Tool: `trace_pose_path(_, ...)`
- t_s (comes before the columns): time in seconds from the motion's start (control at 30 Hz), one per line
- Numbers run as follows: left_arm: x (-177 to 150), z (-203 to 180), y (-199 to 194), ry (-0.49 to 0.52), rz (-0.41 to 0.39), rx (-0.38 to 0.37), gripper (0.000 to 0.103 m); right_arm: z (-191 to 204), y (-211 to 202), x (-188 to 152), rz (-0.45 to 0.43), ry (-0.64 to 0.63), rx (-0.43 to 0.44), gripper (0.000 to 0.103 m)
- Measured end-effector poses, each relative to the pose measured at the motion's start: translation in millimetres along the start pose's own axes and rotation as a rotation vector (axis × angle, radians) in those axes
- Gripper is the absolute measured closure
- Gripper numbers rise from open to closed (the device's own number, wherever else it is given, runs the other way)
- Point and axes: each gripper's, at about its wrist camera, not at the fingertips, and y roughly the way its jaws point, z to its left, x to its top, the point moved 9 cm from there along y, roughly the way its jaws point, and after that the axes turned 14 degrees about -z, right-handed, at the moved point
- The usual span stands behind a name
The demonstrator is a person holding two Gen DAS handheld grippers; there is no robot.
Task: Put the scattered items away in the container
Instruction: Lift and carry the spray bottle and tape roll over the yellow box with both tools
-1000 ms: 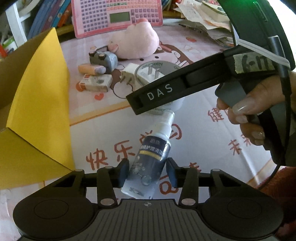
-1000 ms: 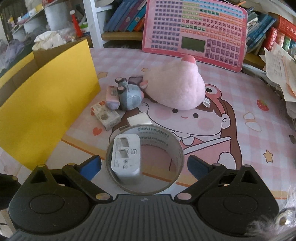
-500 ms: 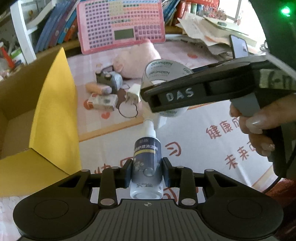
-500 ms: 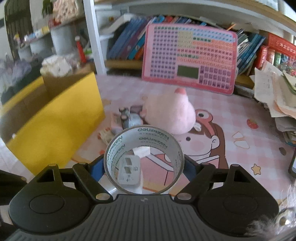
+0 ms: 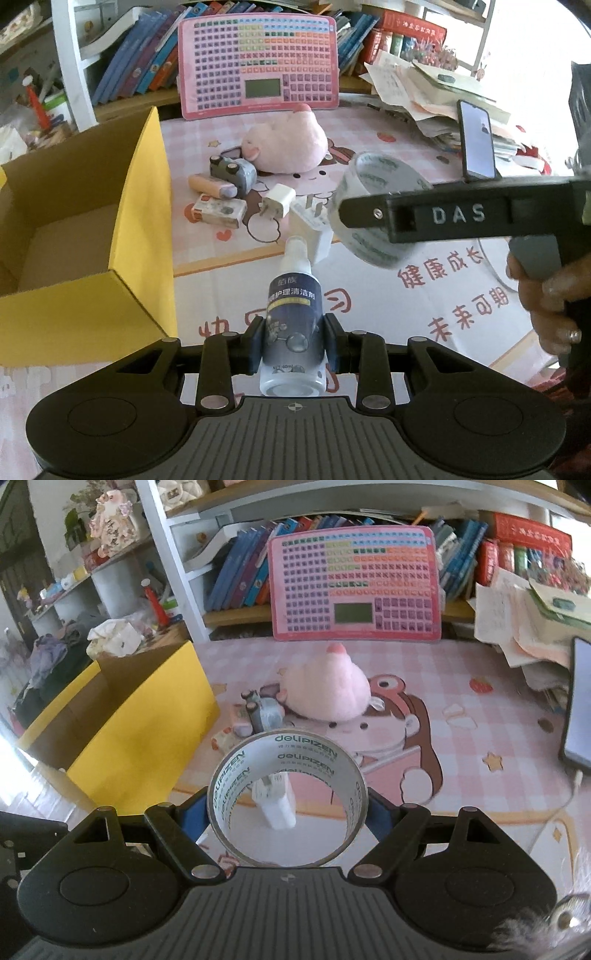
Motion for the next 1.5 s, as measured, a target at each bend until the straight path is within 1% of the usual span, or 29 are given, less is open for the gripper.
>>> trace_pose_path(0.13, 1, 7, -10, -0.055, -0.005, 0.010, 0.072, 0, -8, -7, 0.017, 0.001, -0.005, 0.021)
trace_pose_path(0.27, 2, 14, -21, -0.111, -0.018, 0.019, 0.072, 0, -14, -17, 0.051, 0.016, 0.003, 0.021)
trace_pose_path(0.37, -1, 17, -27, -0.143, -0.020, 0.012, 0.072, 5, -16, -25, 0.077, 0.026, 0.013, 0.021)
trace_pose_path(0.5, -3, 19, -34, -0.166, -0.027, 0.001, 0.072, 14, -22, -30, 0.085, 0.021, 0.027, 0.021)
trace_pose_path(0.7, -5, 24, -45, -0.186, -0.052, -0.041, 0.072, 27, -30, -34, 0.092, -0.009, 0.011, 0.021)
trace_pose_path(0.9, -10, 36, -57, -0.182, -0.080, -0.115, 0.072, 41, -40, -37, 0.081, -0.012, -0.052, 0.021)
trace_pose_path(1.03, -12, 49, -72, -0.183, -0.098, -0.161, 0.072, 62, -48, -40, 0.068, -0.022, -0.098, 0.021)
trace_pose_path(1.2, -20, 68, -93, -0.180, -0.113, -0.216, 0.072, 96, -57, -49, 0.070, -0.035, -0.134, 0.021)
trace_pose_path(1.5, -37, 105, -124, -0.182, -0.124, -0.278, 0.072, 155, -69, -62, 0.058, -0.039, -0.177, 0.021)
